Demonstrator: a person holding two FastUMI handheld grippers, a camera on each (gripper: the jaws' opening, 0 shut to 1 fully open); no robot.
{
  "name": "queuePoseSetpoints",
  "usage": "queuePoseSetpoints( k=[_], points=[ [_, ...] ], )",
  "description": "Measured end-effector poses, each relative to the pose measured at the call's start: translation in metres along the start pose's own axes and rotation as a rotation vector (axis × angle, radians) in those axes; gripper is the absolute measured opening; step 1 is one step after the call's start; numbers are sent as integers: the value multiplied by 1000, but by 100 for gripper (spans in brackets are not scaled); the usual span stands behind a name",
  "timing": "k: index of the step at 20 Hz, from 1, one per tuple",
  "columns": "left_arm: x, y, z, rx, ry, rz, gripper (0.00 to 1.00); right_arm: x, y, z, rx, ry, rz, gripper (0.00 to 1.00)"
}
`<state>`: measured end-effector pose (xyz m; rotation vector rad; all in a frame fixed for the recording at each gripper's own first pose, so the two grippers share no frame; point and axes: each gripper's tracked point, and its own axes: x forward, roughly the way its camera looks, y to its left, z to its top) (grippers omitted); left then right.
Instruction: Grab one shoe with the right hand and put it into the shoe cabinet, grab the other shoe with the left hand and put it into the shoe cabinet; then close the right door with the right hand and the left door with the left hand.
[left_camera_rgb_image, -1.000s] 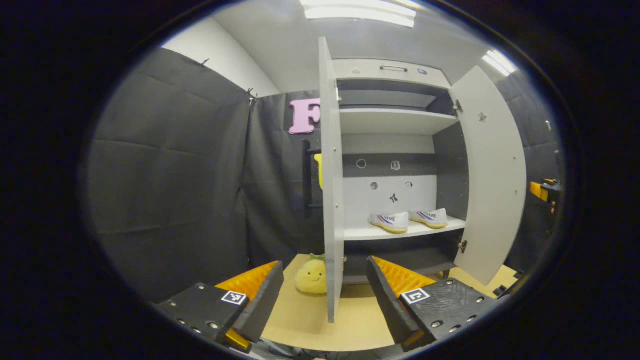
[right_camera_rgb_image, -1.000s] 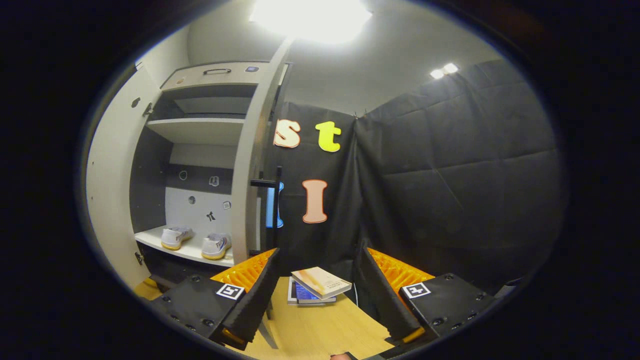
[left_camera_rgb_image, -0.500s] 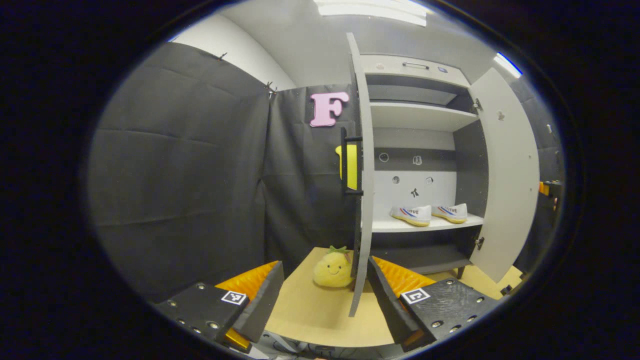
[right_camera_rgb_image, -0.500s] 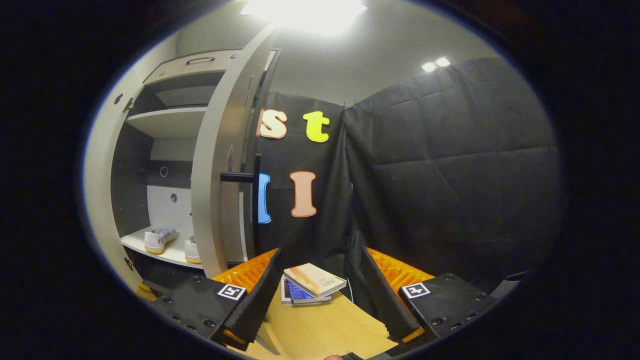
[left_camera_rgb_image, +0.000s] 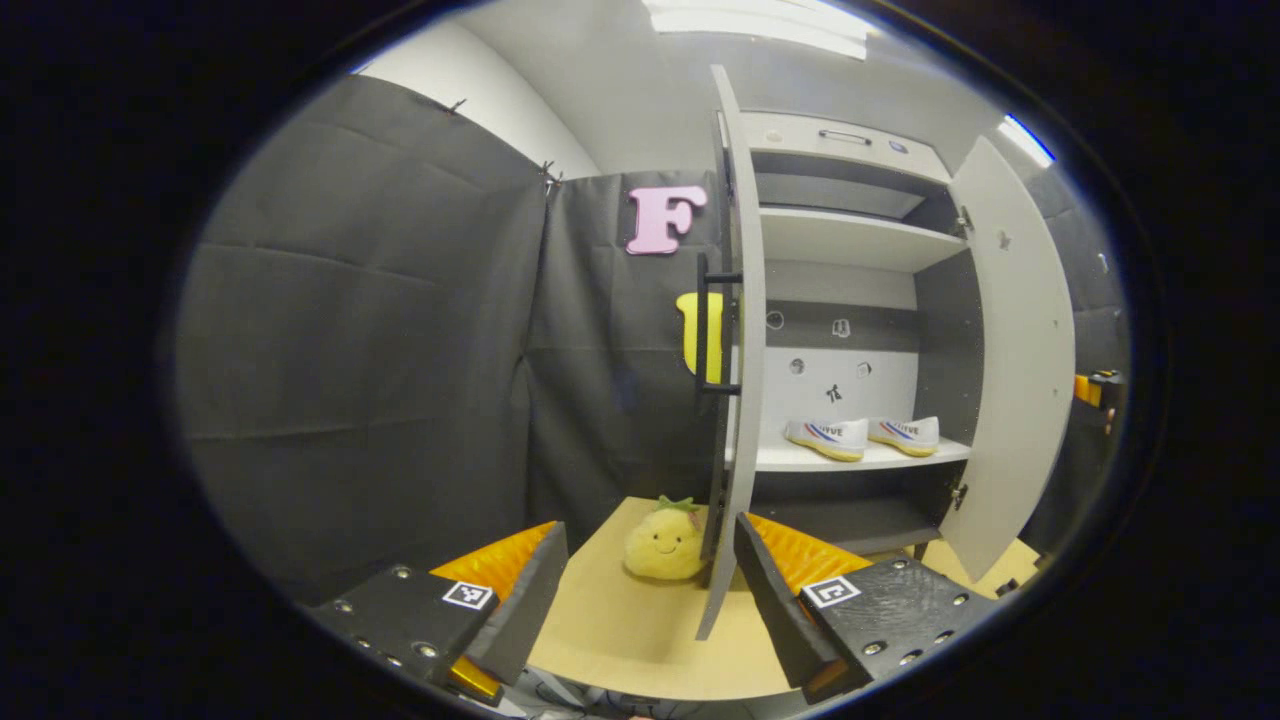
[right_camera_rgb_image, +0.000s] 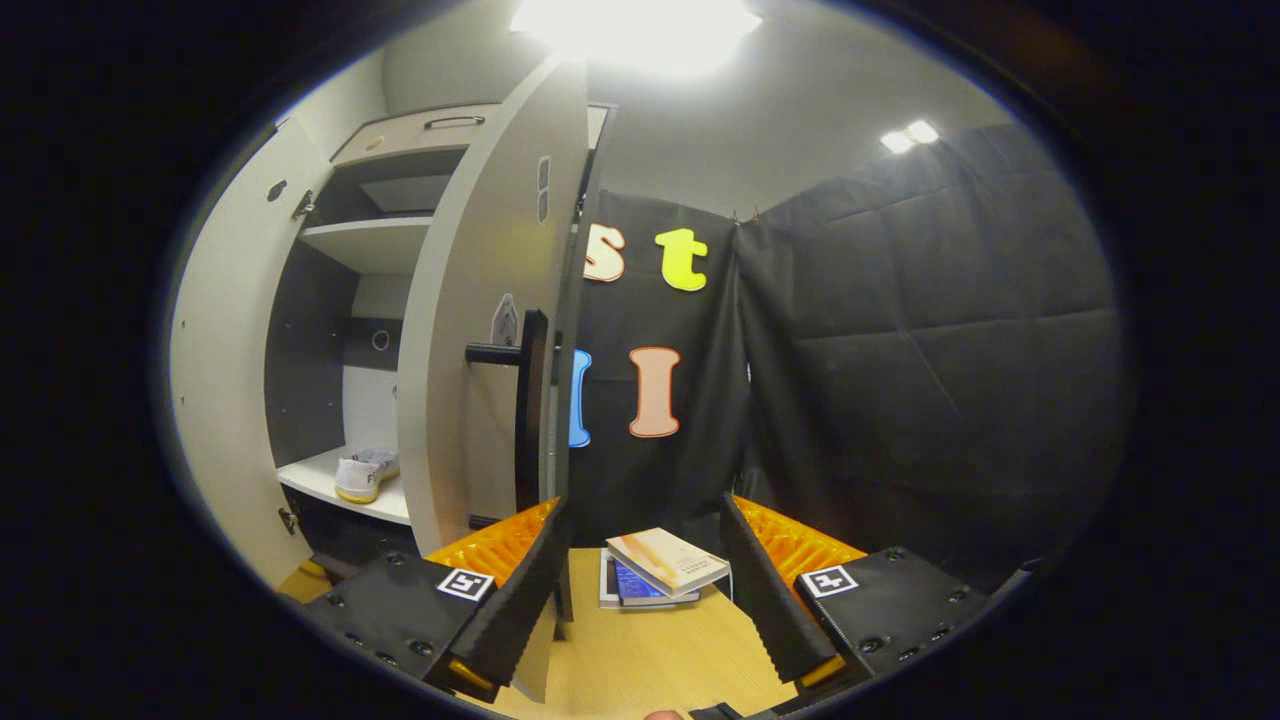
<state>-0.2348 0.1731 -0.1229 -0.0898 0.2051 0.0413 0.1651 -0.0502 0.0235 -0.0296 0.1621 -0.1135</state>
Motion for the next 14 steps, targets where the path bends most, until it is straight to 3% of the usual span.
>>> queuePoseSetpoints(
  k=[1, 2, 4, 5, 6, 8, 9, 11, 12, 14],
  points=[
    [0, -1, 0, -1, -2, -2, 95, -1, 6, 1, 1, -3, 18, 95],
    [-2, -2, 0, -2, -3, -2, 100, -1, 11, 3, 3, -3, 38, 95],
    [-2, -2, -1, -1, 0, 1, 100, 0, 26, 3, 13, -3, 81, 91],
    [-1, -1, -1, 0, 0, 5, 100, 0, 34, 4, 18, -5, 100, 96],
    [-2, 0, -1, 0, 1, 9, 95, 1, 40, 5, 22, -6, 118, 91],
    [-4, 3, -1, 0, 0, 20, 100, 3, 54, 5, 31, -8, 153, 91],
    [-6, 5, 0, 1, -1, 26, 100, 4, 61, 6, 33, -10, 170, 96],
    [-9, 10, -1, 3, 0, 43, 100, 7, 73, 6, 34, -11, 203, 96],
    [-9, 12, -1, 2, 0, 52, 95, 9, 80, 7, 32, -11, 216, 96],
    [-15, 19, -2, -1, 1, 71, 100, 14, 94, 9, 26, -15, 238, 96]
  ],
)
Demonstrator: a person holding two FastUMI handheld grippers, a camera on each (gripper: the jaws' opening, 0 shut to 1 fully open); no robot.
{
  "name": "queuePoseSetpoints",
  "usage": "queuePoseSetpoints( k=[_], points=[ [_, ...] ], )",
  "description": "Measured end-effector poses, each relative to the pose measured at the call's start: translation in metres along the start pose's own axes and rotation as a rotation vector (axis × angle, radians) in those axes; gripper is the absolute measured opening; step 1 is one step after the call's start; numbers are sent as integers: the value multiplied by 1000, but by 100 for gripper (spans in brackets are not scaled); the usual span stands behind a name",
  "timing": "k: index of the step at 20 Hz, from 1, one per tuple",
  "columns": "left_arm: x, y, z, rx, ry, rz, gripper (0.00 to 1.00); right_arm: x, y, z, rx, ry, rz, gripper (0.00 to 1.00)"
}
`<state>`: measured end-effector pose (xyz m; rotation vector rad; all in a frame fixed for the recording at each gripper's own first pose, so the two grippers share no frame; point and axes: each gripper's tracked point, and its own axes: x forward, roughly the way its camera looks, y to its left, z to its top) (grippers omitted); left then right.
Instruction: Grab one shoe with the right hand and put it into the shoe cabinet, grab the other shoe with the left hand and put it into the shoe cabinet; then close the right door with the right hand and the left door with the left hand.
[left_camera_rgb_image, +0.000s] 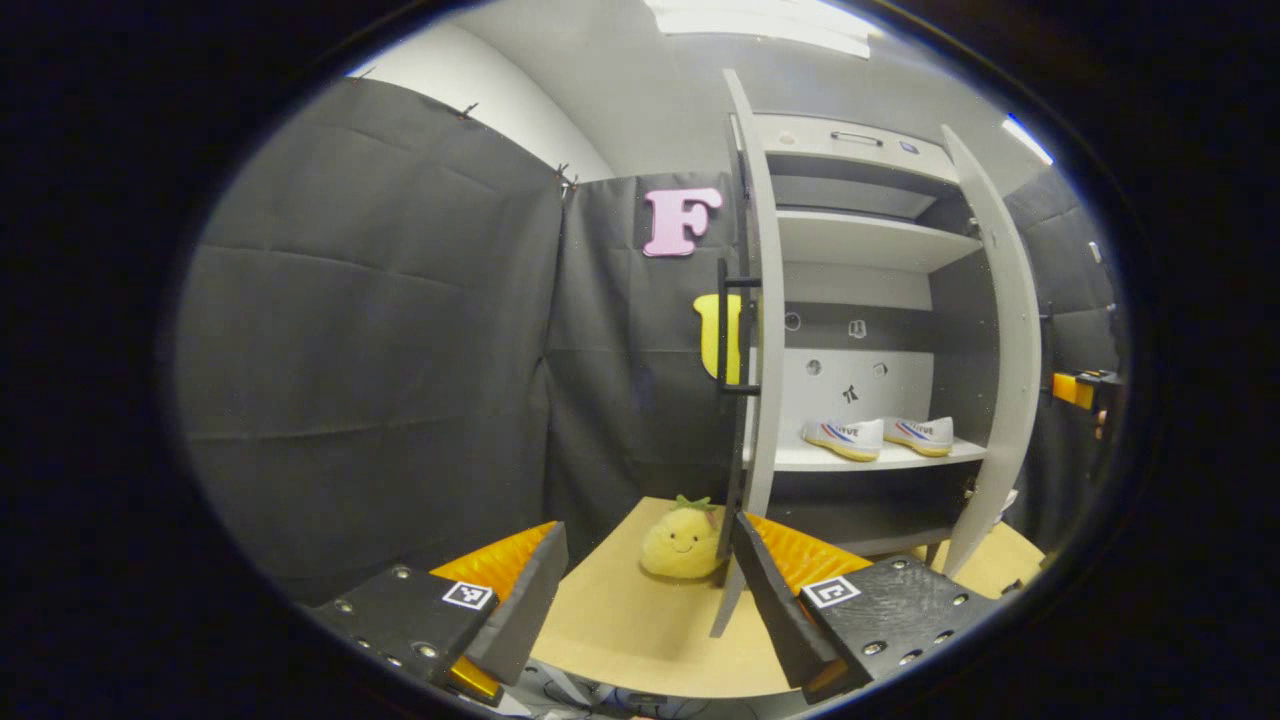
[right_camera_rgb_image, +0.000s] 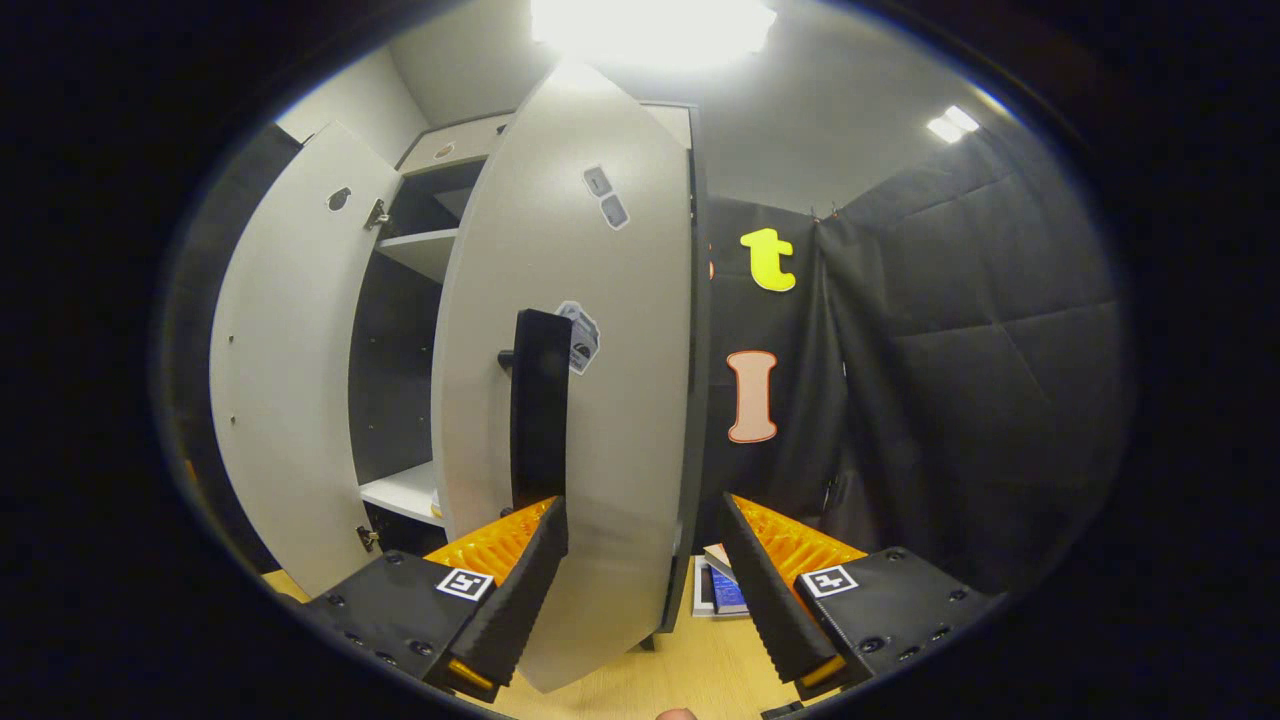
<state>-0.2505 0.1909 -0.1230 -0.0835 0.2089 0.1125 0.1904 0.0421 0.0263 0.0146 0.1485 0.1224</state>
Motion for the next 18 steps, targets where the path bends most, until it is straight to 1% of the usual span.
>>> queuePoseSetpoints(
  k=[3, 4, 5, 10, 14, 18],
  points=[
    [-4, 10, -3, -3, 5, 31, 100, 12, 20, 1, -6, 0, 39, 96],
    [-5, 13, -2, -5, 5, 40, 100, 17, 26, 2, -11, -1, 51, 92],
    [-6, 15, -4, -7, 6, 48, 100, 22, 32, 2, -17, 0, 59, 96],
    [-11, 26, -10, -13, 18, 86, 100, 40, 53, 4, -69, -16, 79, 96],
    [-8, 26, -13, -16, 25, 93, 100, 47, 57, 3, -48, -11, 97, 96],
    [7, 23, -1, -11, 5, 80, 100, 36, 53, 6, -32, -35, 105, 98]
  ],
)
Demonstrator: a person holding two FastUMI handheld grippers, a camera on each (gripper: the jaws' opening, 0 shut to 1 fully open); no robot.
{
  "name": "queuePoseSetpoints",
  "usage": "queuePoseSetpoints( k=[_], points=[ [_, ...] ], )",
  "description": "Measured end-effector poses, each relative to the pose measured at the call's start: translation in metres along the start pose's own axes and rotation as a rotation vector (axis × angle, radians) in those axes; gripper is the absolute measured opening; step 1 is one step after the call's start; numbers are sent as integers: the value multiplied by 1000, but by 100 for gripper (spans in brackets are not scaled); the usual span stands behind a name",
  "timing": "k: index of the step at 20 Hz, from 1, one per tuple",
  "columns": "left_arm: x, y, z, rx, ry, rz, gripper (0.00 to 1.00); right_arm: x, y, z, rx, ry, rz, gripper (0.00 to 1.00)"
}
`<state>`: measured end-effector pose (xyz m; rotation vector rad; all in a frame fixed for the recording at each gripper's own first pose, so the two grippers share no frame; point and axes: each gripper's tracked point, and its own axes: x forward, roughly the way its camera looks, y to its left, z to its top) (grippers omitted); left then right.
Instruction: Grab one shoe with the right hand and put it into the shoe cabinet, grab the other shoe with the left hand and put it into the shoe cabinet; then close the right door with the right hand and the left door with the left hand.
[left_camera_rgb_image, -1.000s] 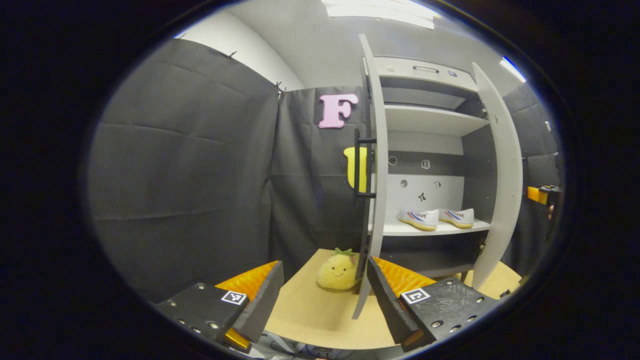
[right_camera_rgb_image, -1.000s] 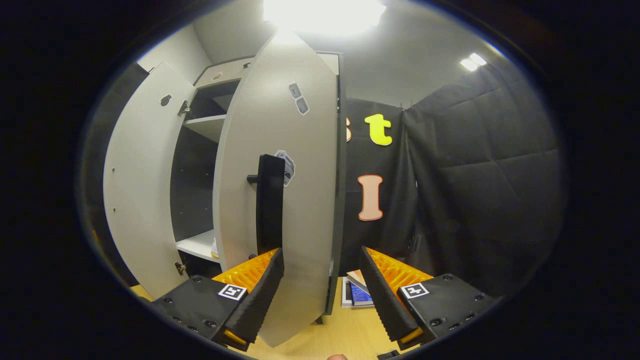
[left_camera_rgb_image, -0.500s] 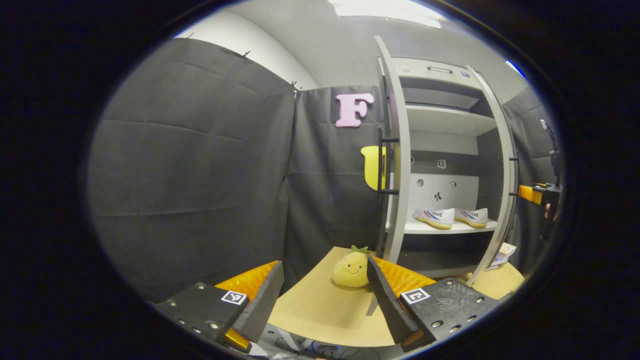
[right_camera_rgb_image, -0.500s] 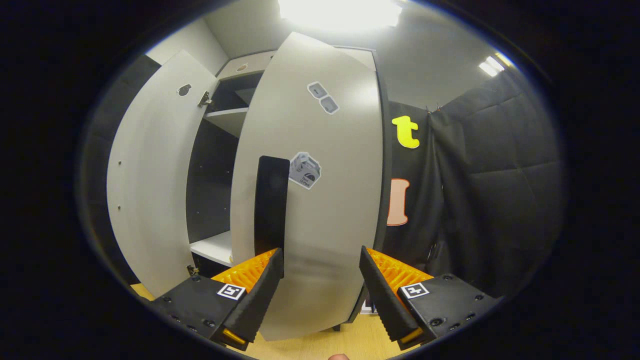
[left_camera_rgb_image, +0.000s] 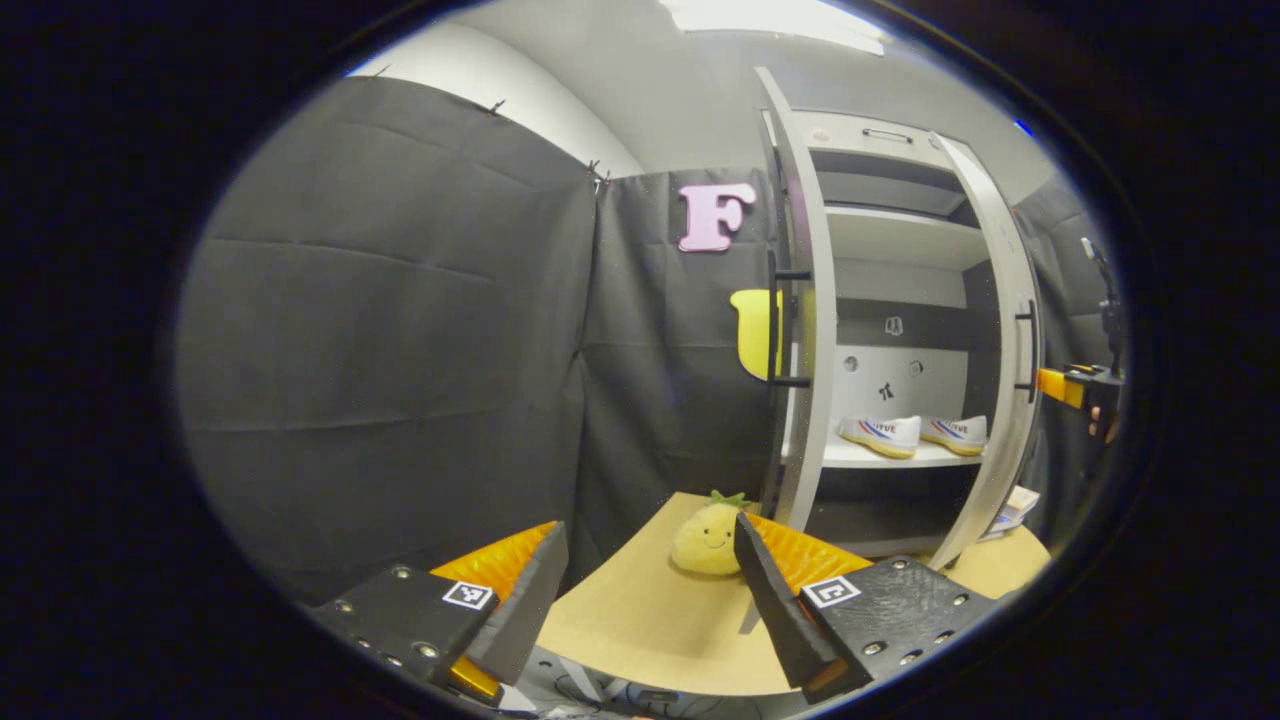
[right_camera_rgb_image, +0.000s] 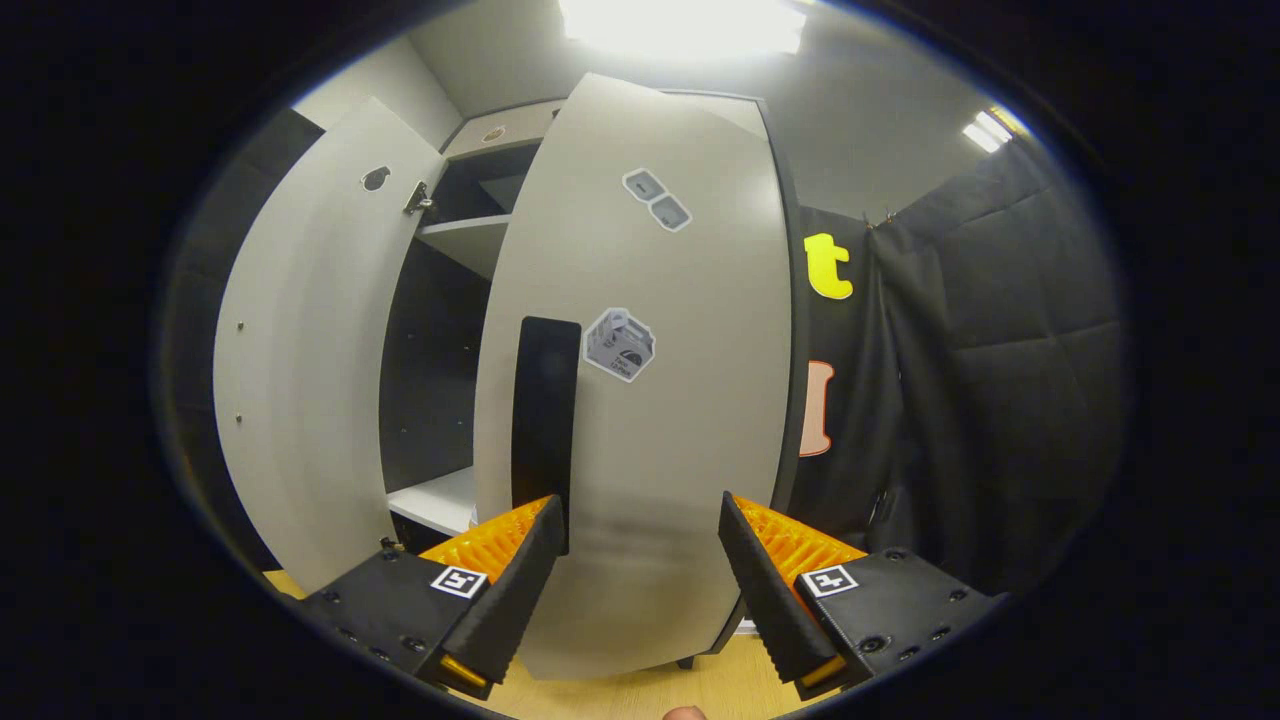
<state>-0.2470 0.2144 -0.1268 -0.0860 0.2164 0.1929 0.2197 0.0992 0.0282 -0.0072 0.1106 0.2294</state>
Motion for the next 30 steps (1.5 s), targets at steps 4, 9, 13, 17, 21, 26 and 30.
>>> queuePoseSetpoints(
  k=[4, 9, 13, 17, 21, 26, 30],
  points=[
    [30, 2, 24, 27, -42, -5, 95, -30, -11, 3, -18, -41, 1, 99],
    [80, 3, 62, 27, -82, -17, 100, -66, -33, -17, 27, -15, -14, 99],
    [120, -6, 86, 26, -115, -22, 100, -89, -58, -37, 28, 26, -54, 99],
    [145, -14, 95, 23, -111, -16, 100, -105, -80, -50, 52, 55, -96, 99],
    [157, -19, 99, 38, -111, -1, 100, -112, -96, -58, 74, 72, -123, 99],
    [151, -26, 99, 39, -110, -2, 100, -118, -100, -69, 96, 90, -120, 99],
    [143, -37, 104, 69, -121, -46, 100, -122, -98, -74, 94, 97, -114, 97]
  ],
)
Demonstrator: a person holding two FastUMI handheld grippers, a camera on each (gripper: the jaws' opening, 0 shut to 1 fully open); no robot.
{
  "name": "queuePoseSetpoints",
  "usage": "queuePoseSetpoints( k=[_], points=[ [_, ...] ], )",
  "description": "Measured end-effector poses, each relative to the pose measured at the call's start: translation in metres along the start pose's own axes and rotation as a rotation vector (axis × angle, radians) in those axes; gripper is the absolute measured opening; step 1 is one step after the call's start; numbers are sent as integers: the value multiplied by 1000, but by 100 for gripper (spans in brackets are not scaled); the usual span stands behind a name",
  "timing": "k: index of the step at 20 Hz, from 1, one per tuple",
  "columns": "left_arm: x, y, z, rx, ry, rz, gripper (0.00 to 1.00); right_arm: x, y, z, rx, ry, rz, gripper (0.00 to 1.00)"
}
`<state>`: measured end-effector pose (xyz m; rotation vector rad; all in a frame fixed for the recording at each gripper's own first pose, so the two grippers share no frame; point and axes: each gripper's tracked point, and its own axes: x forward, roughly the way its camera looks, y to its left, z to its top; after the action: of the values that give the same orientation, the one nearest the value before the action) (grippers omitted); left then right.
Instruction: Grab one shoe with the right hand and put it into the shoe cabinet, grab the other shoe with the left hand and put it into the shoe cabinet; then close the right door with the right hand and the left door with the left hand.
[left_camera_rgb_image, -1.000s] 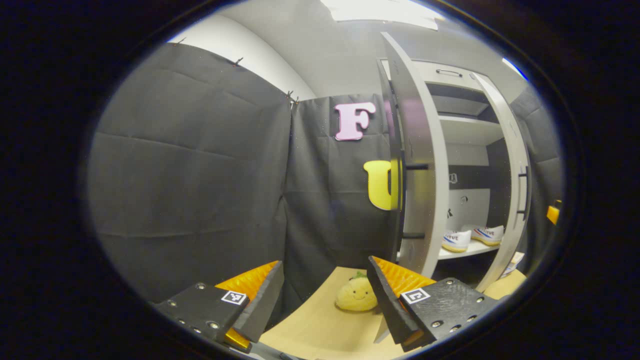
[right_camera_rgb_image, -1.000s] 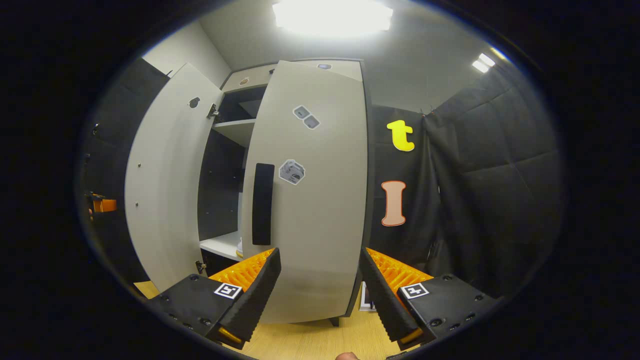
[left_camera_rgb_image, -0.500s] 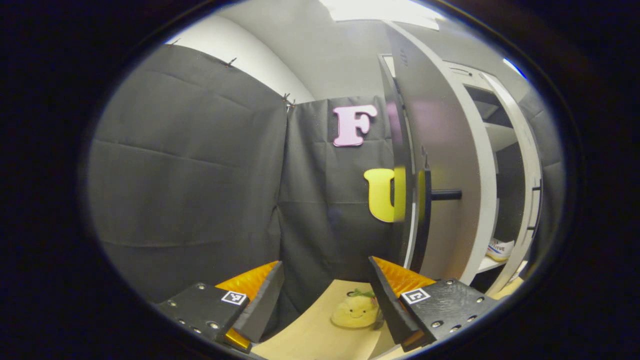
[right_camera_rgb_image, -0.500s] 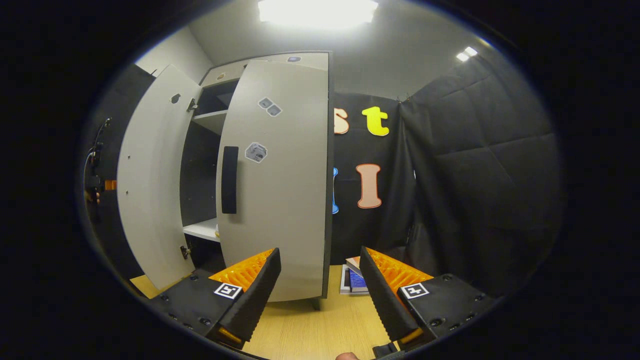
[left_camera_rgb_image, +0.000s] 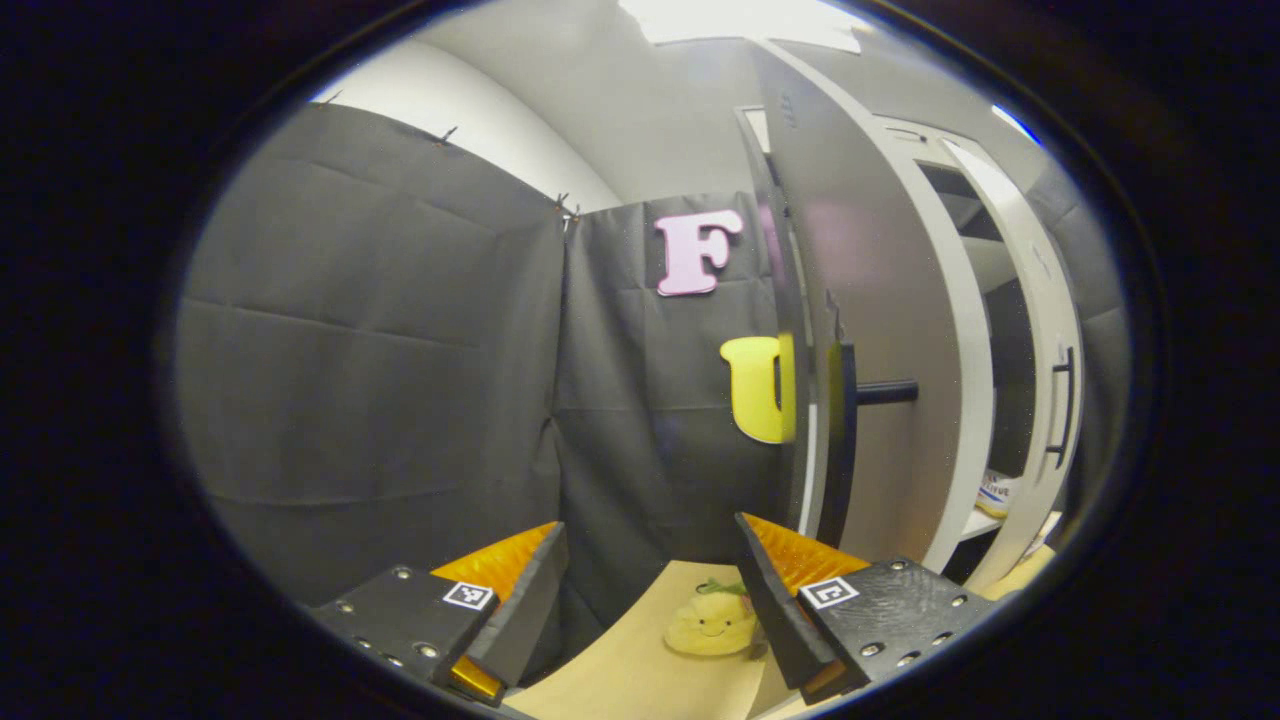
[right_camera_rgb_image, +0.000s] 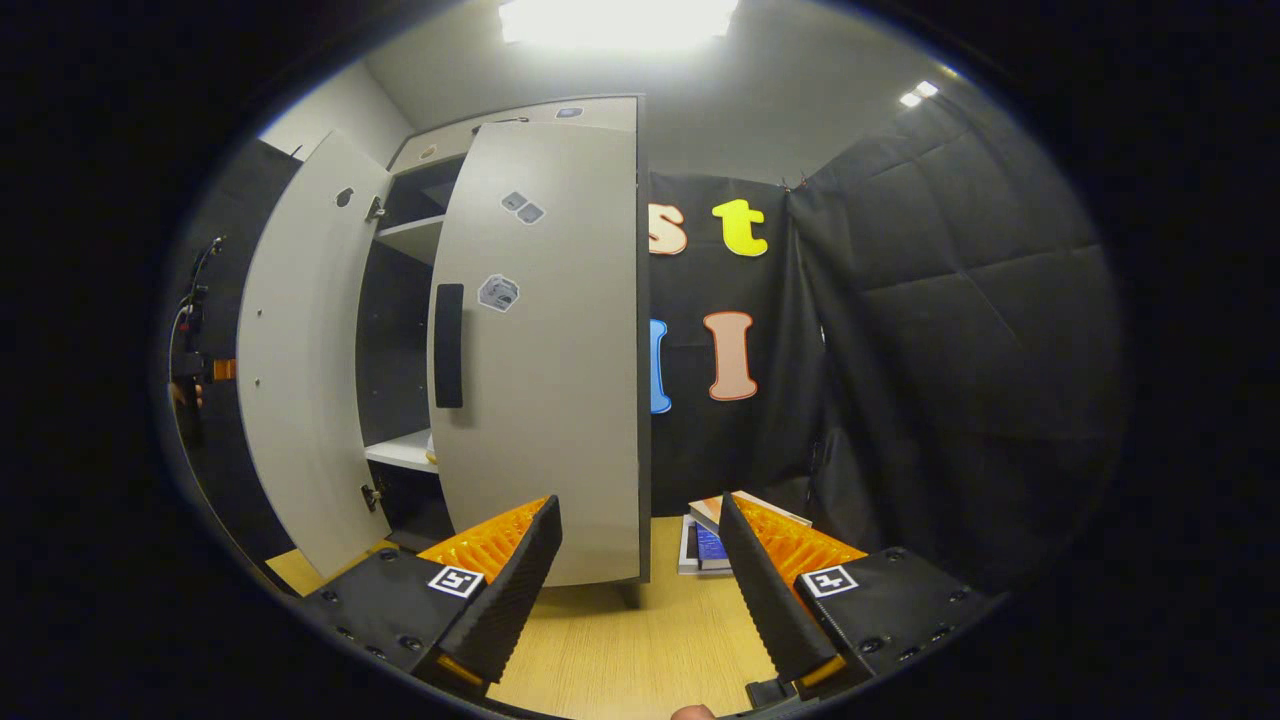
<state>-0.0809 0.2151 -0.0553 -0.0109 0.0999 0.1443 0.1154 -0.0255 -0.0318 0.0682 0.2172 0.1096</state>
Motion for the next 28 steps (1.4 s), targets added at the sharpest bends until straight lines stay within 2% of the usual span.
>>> queuePoseSetpoints(
  k=[2, 3, 4, 5, 8, 9, 10, 11, 12, 15, 16, 17, 22, 28],
  points=[
    [-6, -8, 8, -4, -5, -27, 100, -2, 1, -1, 5, 4, 3, 99],
    [-9, -10, 10, -7, -7, -34, 94, -3, 2, 0, 7, 5, 4, 99],
    [-10, -13, 11, -12, -8, -36, 100, -3, 2, 0, 6, 5, 5, 99],
    [-9, -23, 5, -21, -8, -38, 94, -3, 2, 0, 3, 6, 5, 99],
    [-12, -39, 1, -63, -1, -57, 94, -5, 3, 0, -7, 8, 3, 99],
    [-11, -42, 0, -78, 2, -69, 100, -5, 3, 0, -7, 10, 4, 99],
    [-12, -46, -1, -88, 4, -86, 94, -5, 4, 0, -5, 11, 5, 99],
    [-11, -53, -1, -91, 5, -103, 100, -5, 5, 1, -1, 10, 6, 99],
    [-11, -61, 0, -91, 3, -117, 94, -5, 6, 2, 1, 7, 8, 99],
    [-14, -83, 4, -92, -3, -158, 94, -5, 5, 3, -10, 5, 3, 99],
    [-13, -90, 5, -97, -3, -170, 100, -5, 3, 1, -12, 7, 2, 99],
    [-12, -97, 4, -103, -3, -182, 94, -5, 2, 0, -11, 10, 1, 99],
    [-8, -129, 8, -107, -18, -220, 94, -8, -14, -1, -17, 15, -34, 97],
    [8, -178, 10, -116, -17, -303, 94, -11, -25, -6, -15, 24, -64, 99]
  ],
)
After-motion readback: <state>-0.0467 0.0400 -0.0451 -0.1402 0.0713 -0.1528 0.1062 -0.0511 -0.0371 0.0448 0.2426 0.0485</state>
